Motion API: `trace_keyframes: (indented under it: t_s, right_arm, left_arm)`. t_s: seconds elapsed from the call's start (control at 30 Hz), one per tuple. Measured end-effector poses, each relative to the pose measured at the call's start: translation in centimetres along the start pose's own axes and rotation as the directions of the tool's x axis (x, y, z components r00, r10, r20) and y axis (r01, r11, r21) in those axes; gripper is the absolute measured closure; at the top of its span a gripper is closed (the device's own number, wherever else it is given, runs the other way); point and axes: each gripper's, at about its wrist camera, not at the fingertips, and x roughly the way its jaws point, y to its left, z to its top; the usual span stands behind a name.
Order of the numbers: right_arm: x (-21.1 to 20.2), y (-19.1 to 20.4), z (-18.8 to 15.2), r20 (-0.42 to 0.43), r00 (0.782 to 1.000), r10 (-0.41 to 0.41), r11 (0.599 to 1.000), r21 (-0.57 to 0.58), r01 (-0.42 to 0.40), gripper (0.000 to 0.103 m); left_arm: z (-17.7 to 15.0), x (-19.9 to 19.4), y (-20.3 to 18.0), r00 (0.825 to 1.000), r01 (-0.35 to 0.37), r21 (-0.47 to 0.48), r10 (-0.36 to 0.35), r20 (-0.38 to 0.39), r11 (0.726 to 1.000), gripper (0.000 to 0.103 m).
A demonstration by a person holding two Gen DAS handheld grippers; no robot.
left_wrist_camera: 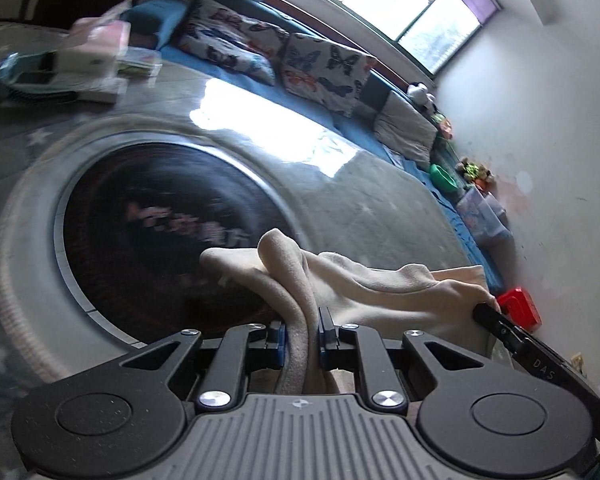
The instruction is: Fold clothes
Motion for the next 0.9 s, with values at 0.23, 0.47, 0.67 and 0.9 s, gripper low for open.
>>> trace_keyframes:
  t_s: [0.23,0.47,0.67,0.9]
  right_arm:
    - [-1.2,-3.8,1.0,0.032,0.994,-0.102,0.995,0.023,0.101,0.092]
    - [-1.1,-6.9,1.7,0.036,0.982,-0.186,0.982,0.032,0.185,0.092]
    - [-0.6,-8.8,1.8,0.032,0.971,-0.239,0.971,0.041,0.237,0.092]
    - [0.4,-10.5,1.3,0.003,0.956,-0.294,0.955,0.042,0.293,0.092]
  left_arm:
    - [0.9,3.3,-4.3,0.999,0.037,0.062,-0.035,-0.030,0.997,0.087]
    - [1.3,6.8,-7.7,0.997,0.055,0.109,-0.048,-0.065,0.993,0.087]
    - [1.8,8.6,-9.5,0.996,0.061,0.137,-0.052,-0.073,0.989,0.090]
    - [2.0,9.8,-10.8,0.996,0.070,0.169,-0.059,-0.070,0.983,0.093]
